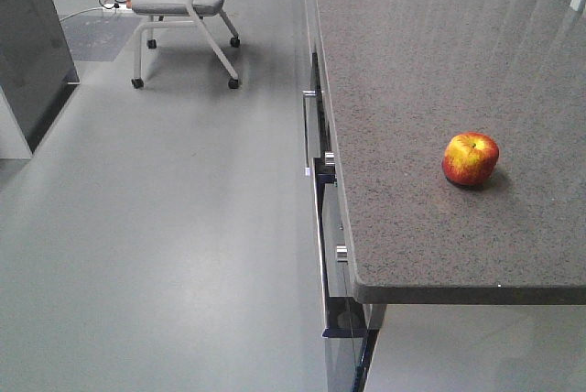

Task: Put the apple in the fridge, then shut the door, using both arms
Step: 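Move the right gripper above the red-yellow apple on the countertop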

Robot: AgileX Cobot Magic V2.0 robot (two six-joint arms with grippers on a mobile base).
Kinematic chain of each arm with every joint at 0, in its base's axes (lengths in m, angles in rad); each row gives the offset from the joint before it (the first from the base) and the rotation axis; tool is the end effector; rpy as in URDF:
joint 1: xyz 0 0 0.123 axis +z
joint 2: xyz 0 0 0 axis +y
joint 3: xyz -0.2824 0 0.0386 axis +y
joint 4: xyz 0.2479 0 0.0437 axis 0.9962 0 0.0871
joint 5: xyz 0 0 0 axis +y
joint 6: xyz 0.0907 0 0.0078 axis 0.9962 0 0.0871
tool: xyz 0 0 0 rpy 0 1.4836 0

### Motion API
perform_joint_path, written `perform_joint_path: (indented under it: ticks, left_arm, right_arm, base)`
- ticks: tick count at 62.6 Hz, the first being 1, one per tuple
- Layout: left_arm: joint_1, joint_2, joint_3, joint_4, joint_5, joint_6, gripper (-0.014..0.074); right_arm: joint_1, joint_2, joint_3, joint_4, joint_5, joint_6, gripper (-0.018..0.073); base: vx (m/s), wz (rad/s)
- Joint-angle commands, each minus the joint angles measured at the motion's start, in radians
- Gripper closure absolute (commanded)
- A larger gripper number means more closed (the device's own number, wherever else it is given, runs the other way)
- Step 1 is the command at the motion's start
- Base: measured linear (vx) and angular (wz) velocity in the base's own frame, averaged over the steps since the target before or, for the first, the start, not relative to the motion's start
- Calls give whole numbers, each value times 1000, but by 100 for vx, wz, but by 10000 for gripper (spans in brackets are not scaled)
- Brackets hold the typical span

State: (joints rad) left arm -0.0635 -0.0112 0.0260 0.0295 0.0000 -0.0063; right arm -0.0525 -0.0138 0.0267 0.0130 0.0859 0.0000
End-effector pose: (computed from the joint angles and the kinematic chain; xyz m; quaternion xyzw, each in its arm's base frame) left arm 0.0564 -0.0036 0.2049 0.0295 0.6804 -0.0148 0.7321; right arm 0.0565 -0.0029 0.1970 0.0229 0.7108 -0.0135 0.7029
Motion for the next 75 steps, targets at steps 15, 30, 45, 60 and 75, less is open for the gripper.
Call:
perform_joint_path:
  ticks: [15,30,45,60,75]
  left_arm:
    - [-6,-15,21,-6,-79,-8,603]
    - [-6,-15,21,-6,-79,-8,603]
    - [-6,-15,21,-6,-79,-8,603]
    - [-6,-15,21,-6,-79,-8,603]
    - [-6,-15,21,-6,-79,-8,603]
  right_arm:
    - [-5,-14,14,-5,-79,0,563]
    - [-5,-14,-28,6,-130,0,563]
    - [-5,83,-307,-35,139,0,563]
    - [-5,302,-602,-31,448,-5,562]
    - [-5,511,-759,11,601,-85,458]
  base:
    - [0,0]
    - [0,0]
    - [0,0]
    - [0,0]
    - [0,0]
